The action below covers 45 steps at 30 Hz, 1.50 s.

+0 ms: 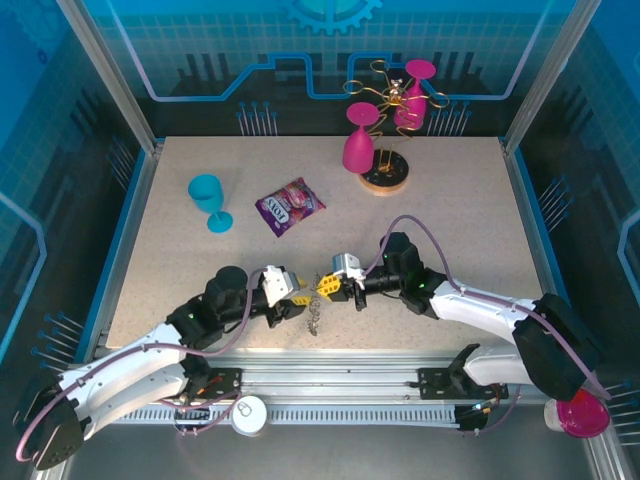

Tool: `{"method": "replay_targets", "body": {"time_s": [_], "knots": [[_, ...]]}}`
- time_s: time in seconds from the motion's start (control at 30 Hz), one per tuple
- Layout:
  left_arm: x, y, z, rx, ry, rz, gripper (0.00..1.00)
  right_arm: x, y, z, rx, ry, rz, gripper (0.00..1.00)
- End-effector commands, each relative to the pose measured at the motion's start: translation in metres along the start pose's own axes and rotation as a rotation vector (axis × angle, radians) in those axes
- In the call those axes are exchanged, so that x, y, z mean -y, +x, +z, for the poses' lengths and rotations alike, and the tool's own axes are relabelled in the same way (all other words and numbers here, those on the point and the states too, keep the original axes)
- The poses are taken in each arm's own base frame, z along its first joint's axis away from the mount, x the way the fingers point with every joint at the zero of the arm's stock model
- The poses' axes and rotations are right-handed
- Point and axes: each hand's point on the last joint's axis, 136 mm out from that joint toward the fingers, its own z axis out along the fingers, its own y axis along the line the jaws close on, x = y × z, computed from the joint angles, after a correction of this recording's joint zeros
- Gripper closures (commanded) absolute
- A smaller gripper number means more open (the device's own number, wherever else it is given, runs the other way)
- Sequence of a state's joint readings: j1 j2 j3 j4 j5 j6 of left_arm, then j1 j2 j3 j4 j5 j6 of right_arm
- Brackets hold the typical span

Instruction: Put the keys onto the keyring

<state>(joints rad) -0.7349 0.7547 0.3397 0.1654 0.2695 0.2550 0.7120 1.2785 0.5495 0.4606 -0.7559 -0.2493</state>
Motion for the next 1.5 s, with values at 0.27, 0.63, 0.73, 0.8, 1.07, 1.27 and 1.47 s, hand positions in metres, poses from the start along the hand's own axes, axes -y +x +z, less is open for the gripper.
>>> {"method": "replay_targets", "body": {"time_s": [0.27,0.63,0.73,0.8,1.07,1.27,1.47], "knots": [[0.007,-0.023,-0.001,0.123,0.050,0.003,0.72,-0.006,-0.013,-0.002,0.055,-0.052,-0.023,1.00],[0.010,-0.030,0.003,0.164,0.080,0.000,0.85,-0.010,-0.017,0.002,0.069,-0.090,-0.019,1.00],[0.012,-0.032,0.005,0.175,0.093,0.004,0.92,-0.011,-0.019,0.003,0.073,-0.104,-0.017,1.00],[0.011,-0.034,0.005,0.190,0.091,0.016,1.00,-0.012,-0.019,0.004,0.071,-0.114,-0.014,1.00],[0.000,-0.031,0.005,0.155,0.025,0.040,1.00,0.019,0.000,-0.007,-0.037,0.116,-0.015,0.74],[-0.015,-0.024,0.011,0.072,-0.057,0.061,1.00,0.030,0.018,-0.018,-0.185,0.214,0.005,0.71],[-0.011,-0.022,0.015,0.054,-0.039,0.098,1.00,0.016,0.012,-0.010,-0.182,0.152,-0.074,0.75]]}}
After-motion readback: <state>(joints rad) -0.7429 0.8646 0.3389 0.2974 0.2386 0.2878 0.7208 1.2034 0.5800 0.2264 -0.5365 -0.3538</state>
